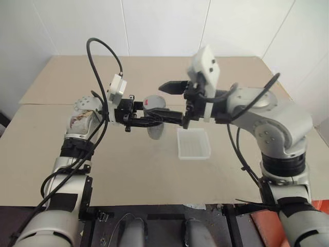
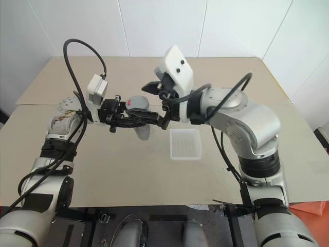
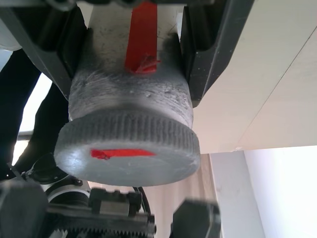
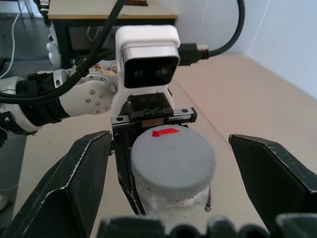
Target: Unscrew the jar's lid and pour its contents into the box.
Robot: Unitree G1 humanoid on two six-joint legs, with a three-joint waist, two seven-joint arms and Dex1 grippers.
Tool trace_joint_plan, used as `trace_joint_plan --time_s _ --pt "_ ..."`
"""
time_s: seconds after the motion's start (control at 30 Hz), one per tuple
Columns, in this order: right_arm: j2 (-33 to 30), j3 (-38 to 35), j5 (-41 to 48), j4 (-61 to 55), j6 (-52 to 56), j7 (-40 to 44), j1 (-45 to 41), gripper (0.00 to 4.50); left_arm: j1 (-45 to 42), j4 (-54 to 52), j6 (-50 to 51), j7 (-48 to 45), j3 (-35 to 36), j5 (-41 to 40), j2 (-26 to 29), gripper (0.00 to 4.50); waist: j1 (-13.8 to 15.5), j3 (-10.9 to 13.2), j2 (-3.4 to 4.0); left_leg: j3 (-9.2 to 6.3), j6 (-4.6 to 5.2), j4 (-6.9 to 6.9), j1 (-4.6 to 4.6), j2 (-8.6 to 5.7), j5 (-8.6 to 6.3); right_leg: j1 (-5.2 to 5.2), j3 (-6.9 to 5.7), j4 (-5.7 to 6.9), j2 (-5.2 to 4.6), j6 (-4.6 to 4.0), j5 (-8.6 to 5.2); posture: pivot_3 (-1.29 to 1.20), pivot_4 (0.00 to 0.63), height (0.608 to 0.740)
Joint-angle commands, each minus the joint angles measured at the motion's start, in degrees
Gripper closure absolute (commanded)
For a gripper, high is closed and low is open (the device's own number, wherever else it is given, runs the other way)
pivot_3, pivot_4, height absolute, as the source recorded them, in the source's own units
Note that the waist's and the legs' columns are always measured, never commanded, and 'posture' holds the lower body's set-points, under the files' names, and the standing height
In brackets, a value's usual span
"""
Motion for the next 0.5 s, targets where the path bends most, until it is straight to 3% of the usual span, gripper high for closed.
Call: trace_joint_plan --time_s 0.03,0.43,0.5 --pt "0.72 1.15 -1.7 0.27 -0.59 -0.65 -2.16 0.07 -0.72 -1.67 -0.77 -0.14 0.41 -0.06 0.39 2.48 -0.06 0.0 0.0 0.0 0.0 0.0 0.0 0.0 0.0 0.0 0.0 0.0 0.0 0.0 0.0 0.0 0.15 0.74" --pt "3.19 1.72 -3.95 2.3 -1.02 -1.38 -2.62 0.07 0.33 -3.36 -0.03 0.13 0.67 -0.46 1.12 2.48 -0.16 0.0 0.0 0.0 0.0 0.0 0.01 0.01 0.0 -0.01 0.0 0.01 0.01 0.0 0.0 0.0 0.15 0.74" --pt "3.38 1.38 -3.79 2.24 -0.83 -1.42 -2.59 0.45 0.49 -3.56 0.04 0.15 0.61 -0.47 1.17 2.48 -0.17 0.0 0.0 0.0 0.0 0.0 0.01 0.01 0.0 -0.01 0.01 0.01 0.01 0.0 0.0 0.0 0.15 0.74"
